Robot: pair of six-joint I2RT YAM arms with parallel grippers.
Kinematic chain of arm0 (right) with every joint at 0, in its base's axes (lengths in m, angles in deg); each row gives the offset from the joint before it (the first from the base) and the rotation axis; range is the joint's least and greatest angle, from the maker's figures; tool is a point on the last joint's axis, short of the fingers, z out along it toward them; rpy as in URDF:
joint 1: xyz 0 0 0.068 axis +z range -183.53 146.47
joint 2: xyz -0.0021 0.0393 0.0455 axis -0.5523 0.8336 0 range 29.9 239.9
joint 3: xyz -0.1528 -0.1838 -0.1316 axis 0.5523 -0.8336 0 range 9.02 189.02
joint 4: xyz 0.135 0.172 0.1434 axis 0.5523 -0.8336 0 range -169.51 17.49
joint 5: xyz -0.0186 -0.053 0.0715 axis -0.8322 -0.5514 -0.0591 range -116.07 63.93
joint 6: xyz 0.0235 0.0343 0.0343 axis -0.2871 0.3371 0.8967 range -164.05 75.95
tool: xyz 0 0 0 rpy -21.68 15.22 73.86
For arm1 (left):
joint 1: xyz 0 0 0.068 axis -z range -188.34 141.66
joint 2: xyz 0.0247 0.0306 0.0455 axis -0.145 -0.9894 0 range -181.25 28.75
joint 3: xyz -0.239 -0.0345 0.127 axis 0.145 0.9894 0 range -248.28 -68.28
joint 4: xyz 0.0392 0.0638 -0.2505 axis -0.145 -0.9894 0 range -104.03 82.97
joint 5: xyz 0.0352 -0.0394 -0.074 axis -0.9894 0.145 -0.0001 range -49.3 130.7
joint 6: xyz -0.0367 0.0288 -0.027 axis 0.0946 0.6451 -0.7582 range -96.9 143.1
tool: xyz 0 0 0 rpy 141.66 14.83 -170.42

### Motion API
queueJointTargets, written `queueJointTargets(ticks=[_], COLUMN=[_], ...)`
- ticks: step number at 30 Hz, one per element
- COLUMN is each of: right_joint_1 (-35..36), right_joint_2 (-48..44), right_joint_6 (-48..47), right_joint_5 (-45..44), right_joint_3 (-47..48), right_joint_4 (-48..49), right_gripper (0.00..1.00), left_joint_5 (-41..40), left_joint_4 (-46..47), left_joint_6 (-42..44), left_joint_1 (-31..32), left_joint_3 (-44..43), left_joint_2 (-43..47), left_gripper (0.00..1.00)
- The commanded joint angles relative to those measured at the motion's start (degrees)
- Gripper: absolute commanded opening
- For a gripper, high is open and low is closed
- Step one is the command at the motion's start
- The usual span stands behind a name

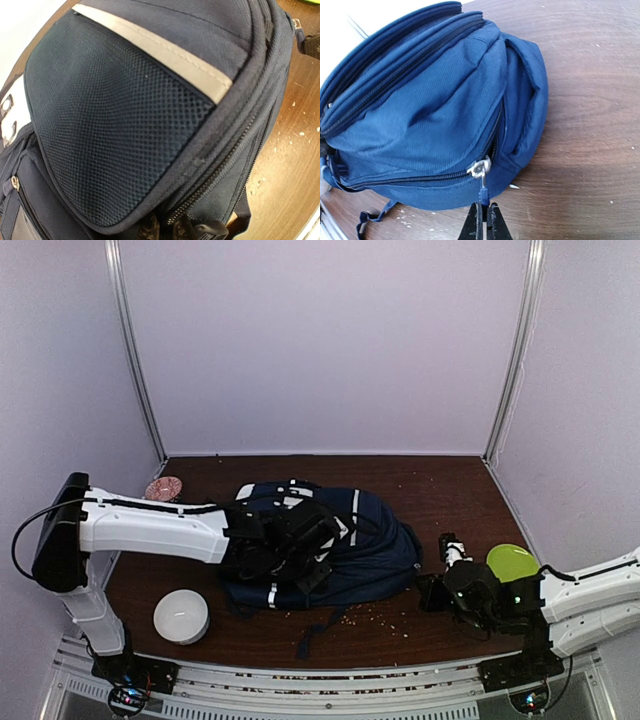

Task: Pack the student bag
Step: Unzip the student bag at the center of the board.

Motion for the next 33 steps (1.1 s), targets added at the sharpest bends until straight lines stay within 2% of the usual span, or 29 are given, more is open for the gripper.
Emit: queueJointTargets(ticks=[1,3,4,7,10,14,17,21,23,28,33], right_joint_1=[1.01,1.28,1.28,1.26,1.3,1.34,1.34,1.32,1.36,1.34,1.34], right_joint_2=[0.05,0.41,0.55,1.25,1.58,0.82,0.61,0.95,1.09,1.53,1.53], right_joint_6=[2.93,2.6,2.34,1.69,1.08,0.56,0.07,-0.18,-0.16,-0.38,-0.56], right_joint_5=[-4.36,-4.54,-4.56,-4.49,-3.94,-3.96,-4.2,-3.88,-3.61,-3.35,-2.82], right_joint_3=[-1.44,-1.18,-1.09,-0.75,-0.51,-0.72,-0.93,-1.23,-1.43,-1.56,-1.56], right_joint_4=[-1.96,-1.48,-1.08,0.0,0.84,1.43,2.06,3.28,3.96,5.47,6.31], right_gripper=[0.0,0.0,0.0,0.0,0.0,0.0,0.0,0.0,0.0,0.0,0.0], left_joint_5=[-1.72,-0.98,-0.67,-1.48,-4.13,-7.46,-6.7,-1.36,-1.42,2.66,6.49], left_joint_4=[0.92,0.01,-0.55,-2.66,-6.87,-16.28,-17.08,-5.03,-3.68,8.12,14.04], left_joint_6=[1.35,-0.5,-1.57,-5.97,-12.81,-28.57,-42.47,-52.1,-56.39,-64.11,-67.5], left_joint_1=[-1.99,-1.98,-1.98,-0.77,1.47,4.83,6.62,6.83,6.04,2.54,0.02], left_joint_3=[-7.2,-6.76,-5.99,-2.49,1.07,2.87,6.4,14.29,15.65,25.07,29.0], left_joint_2=[-3.04,-1.96,-0.96,3.72,8.67,12.39,14.24,17.29,18.4,23.06,20.26], left_gripper=[0.19,0.5,0.61,0.8,0.92,0.94,0.94,0.93,0.97,0.98,0.97])
